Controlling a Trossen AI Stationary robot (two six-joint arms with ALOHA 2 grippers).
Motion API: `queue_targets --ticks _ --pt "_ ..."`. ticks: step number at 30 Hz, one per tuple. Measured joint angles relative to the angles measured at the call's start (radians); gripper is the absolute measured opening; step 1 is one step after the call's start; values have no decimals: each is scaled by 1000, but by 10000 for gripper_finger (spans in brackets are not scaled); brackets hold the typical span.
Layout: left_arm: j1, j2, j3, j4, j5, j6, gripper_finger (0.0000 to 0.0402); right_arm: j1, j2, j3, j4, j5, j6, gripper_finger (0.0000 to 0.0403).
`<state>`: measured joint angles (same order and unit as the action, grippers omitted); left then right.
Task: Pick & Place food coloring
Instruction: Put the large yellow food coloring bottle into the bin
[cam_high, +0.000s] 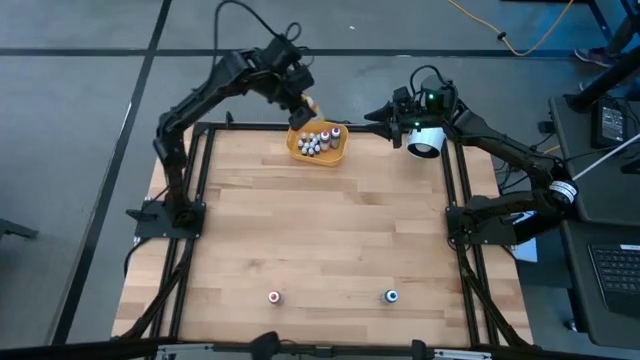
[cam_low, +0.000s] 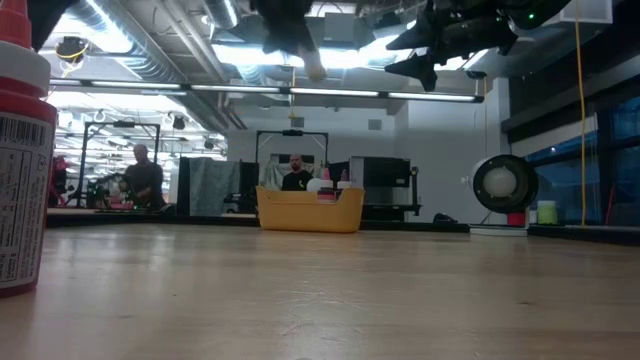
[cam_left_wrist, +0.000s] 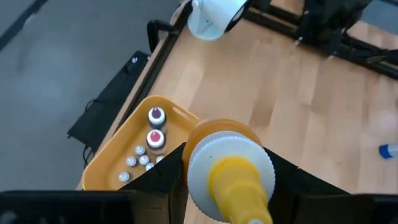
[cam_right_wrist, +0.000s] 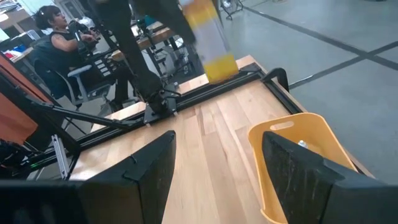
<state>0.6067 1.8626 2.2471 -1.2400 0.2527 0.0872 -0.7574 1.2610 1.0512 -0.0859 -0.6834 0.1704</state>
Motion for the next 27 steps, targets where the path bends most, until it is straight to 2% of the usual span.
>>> queue_targets --ticks 3,9,14,27 --pt "-10 36 1 7 -18 -10 136 0 0 0 14 0 0 240" --pt "-24 120 1 11 -116 12 137 0 0 0 16 -11 -7 240" --pt "-23 181 -19 21 -122 7 136 0 0 0 15 -43 -40 240" --pt "-60 192 -364 281 -113 5 136 0 0 0 14 -43 -49 240"
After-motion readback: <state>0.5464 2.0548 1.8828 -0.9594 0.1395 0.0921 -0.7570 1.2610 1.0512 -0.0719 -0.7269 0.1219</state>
